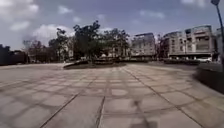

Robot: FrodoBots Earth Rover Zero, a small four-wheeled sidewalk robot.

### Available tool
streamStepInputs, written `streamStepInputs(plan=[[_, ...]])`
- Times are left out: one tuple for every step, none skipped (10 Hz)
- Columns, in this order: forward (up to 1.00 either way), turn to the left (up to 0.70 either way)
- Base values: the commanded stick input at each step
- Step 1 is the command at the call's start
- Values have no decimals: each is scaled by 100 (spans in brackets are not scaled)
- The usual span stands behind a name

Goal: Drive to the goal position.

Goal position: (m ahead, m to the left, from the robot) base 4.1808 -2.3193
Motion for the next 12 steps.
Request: streamStepInputs(plan=[[70,-35],[70,-35],[70,-35],[70,-35],[70,-35],[70,-35],[70,-35],[70,-35],[70,-35],[70,-35],[70,-35],[70,-35]])
